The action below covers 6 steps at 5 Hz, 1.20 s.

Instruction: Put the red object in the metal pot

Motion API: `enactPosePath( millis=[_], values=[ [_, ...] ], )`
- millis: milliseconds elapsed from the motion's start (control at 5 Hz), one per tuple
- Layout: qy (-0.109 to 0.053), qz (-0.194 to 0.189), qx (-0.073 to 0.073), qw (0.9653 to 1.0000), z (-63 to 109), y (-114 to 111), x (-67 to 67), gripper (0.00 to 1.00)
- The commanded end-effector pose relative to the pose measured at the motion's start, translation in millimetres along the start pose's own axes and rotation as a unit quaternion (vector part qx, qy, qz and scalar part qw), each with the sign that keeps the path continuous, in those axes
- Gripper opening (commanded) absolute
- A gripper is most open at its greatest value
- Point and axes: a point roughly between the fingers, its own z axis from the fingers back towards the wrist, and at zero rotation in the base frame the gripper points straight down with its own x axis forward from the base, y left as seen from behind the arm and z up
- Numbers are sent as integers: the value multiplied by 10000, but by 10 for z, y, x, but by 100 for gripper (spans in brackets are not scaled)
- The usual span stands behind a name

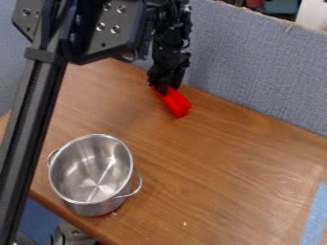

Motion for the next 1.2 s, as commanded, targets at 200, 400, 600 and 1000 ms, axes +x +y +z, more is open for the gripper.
enactPosePath(
  millis=[200, 400, 600, 1000],
  values=[
    [-202, 508, 0, 9985, 177, -73, 114, 100],
    [-244, -223, 26, 9995, -9, -50, 171, 0],
    [-300, -278, 74, 9991, -99, -25, 112, 0],
    [-364, 607, 255, 9972, -56, 123, 37, 0]
  ],
)
